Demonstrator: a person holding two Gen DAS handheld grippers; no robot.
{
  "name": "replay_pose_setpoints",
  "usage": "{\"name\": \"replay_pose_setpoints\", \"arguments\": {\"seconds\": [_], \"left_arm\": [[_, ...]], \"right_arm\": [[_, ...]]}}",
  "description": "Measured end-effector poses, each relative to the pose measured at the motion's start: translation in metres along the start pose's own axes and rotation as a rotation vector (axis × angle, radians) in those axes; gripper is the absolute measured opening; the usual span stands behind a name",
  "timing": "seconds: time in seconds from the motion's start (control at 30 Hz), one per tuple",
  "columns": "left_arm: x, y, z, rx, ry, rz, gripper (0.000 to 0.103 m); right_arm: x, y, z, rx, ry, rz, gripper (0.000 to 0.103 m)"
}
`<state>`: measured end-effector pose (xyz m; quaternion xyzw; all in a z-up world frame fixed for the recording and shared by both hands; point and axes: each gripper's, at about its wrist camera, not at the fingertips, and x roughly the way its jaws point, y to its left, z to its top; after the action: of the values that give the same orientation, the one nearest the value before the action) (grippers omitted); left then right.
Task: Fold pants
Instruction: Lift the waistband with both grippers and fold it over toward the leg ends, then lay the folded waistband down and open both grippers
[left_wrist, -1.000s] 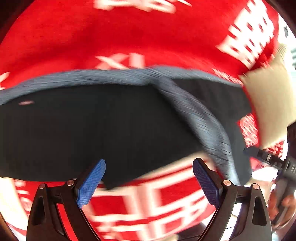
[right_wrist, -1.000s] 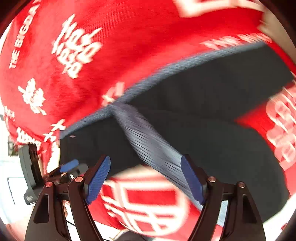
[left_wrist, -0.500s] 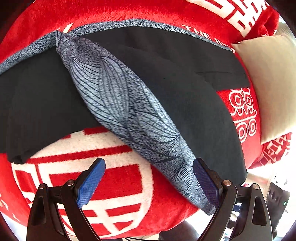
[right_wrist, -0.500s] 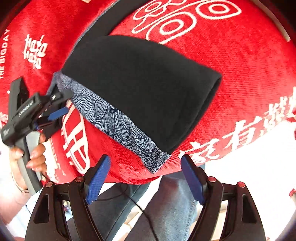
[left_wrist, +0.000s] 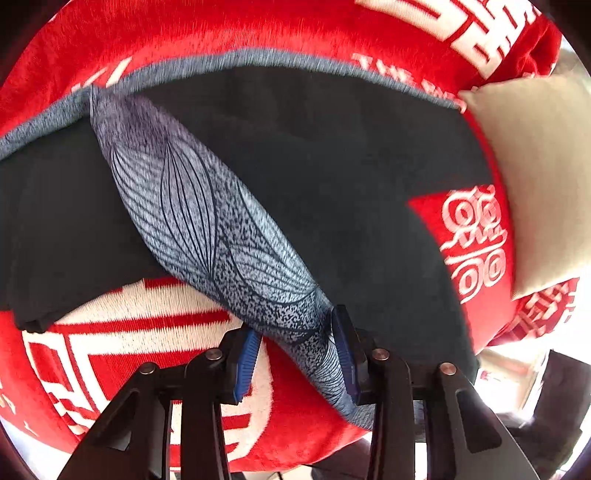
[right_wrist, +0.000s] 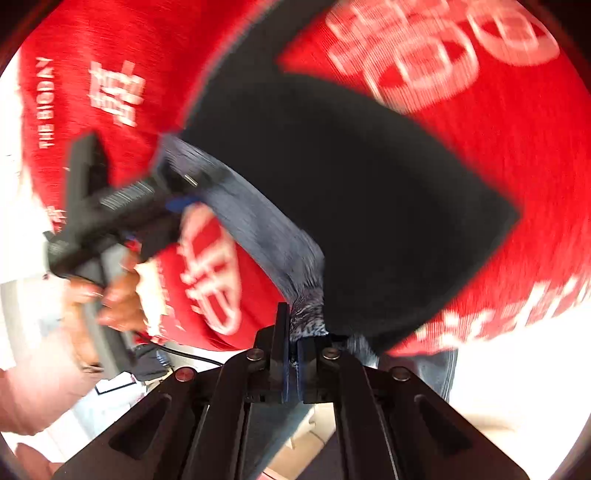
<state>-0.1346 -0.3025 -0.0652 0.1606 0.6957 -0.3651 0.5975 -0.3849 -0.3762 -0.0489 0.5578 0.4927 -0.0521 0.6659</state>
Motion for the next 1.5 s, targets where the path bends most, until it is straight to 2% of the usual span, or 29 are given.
{"name": "replay_pose_setpoints", "arguments": {"seconds": [0.13, 0.3, 0.4, 0.43, 0.47, 0.6, 0.73, 0.83, 0.93, 0.97, 1.0, 1.03, 1.07, 1.13, 1.17, 1.23, 1.27, 1.3, 1.37, 1.43, 1.47, 1.5], "left_arm": [[-0.029, -0.008, 0.024, -0.03, -0.083, -0.04, 0.04], [-0.07, -0.008, 0.066, -0.051, -0.208, -0.032, 0.041], [-0.095, 0.003, 0.08, -0.054, -0.293, 0.032, 0.064], [-0.102, 0.007, 0.084, -0.058, -0.33, 0.073, 0.076], [-0.107, 0.015, 0.085, -0.06, -0.348, 0.093, 0.077], [-0.096, 0.035, 0.093, -0.077, -0.318, 0.191, 0.077], [-0.069, 0.051, 0.098, -0.116, -0.26, 0.271, 0.077], [-0.054, 0.056, 0.1, -0.123, -0.23, 0.302, 0.077], [-0.038, 0.052, 0.105, -0.104, -0.22, 0.332, 0.077], [-0.034, 0.051, 0.106, -0.101, -0.216, 0.334, 0.077], [-0.03, 0.05, 0.108, -0.1, -0.213, 0.336, 0.077], [-0.026, 0.049, 0.112, -0.103, -0.21, 0.337, 0.077], [-0.024, 0.047, 0.113, -0.103, -0.209, 0.338, 0.077], [-0.019, 0.045, 0.118, -0.103, -0.202, 0.343, 0.077], [-0.016, 0.044, 0.119, -0.101, -0.198, 0.349, 0.077], [-0.012, 0.041, 0.121, -0.096, -0.192, 0.362, 0.077], [-0.009, 0.041, 0.122, -0.096, -0.192, 0.37, 0.077], [-0.007, 0.041, 0.123, -0.097, -0.193, 0.378, 0.077], [0.0, 0.043, 0.126, -0.098, -0.194, 0.391, 0.08], [0.013, 0.046, 0.131, -0.099, -0.193, 0.425, 0.091], [0.015, 0.049, 0.133, -0.107, -0.204, 0.433, 0.096], [0.015, 0.051, 0.134, -0.12, -0.208, 0.427, 0.096]], "right_arm": [[-0.05, 0.026, 0.047, -0.076, -0.092, 0.028, 0.003], [-0.098, 0.056, 0.124, -0.224, -0.2, -0.049, 0.003], [-0.12, 0.062, 0.18, -0.254, -0.256, -0.09, 0.003], [-0.124, 0.063, 0.194, -0.254, -0.27, -0.102, 0.003], [-0.126, 0.065, 0.214, -0.252, -0.283, -0.116, 0.003], [-0.108, 0.06, 0.273, -0.244, -0.267, -0.217, 0.004], [-0.075, 0.035, 0.307, -0.244, -0.209, -0.349, 0.005], [-0.064, 0.015, 0.321, -0.201, -0.163, -0.422, 0.022], [-0.079, 0.01, 0.32, -0.178, -0.188, -0.385, 0.049], [-0.086, 0.013, 0.317, -0.186, -0.207, -0.402, 0.078], [-0.092, 0.015, 0.313, -0.199, -0.237, -0.44, 0.088], [-0.1, 0.018, 0.308, -0.22, -0.278, -0.471, 0.088], [-0.105, 0.018, 0.304, -0.235, -0.289, -0.463, 0.088], [-0.108, 0.013, 0.299, -0.222, -0.276, -0.454, 0.085], [-0.105, 0.011, 0.297, -0.216, -0.26, -0.47, 0.08], [-0.093, 0.006, 0.298, -0.221, -0.218, -0.516, 0.061], [-0.086, 0.002, 0.303, -0.219, -0.194, -0.533, 0.037], [-0.081, 0.0, 0.307, -0.211, -0.176, -0.537, 0.021], [-0.069, -0.007, 0.314, -0.206, -0.161, -0.566, 0.021], [-0.06, -0.013, 0.322, -0.219, -0.157, -0.591, 0.022], [-0.058, -0.015, 0.326, -0.222, -0.162, -0.592, 0.027], [-0.058, -0.017, 0.33, -0.213, -0.165, -0.589, 0.035]]}}
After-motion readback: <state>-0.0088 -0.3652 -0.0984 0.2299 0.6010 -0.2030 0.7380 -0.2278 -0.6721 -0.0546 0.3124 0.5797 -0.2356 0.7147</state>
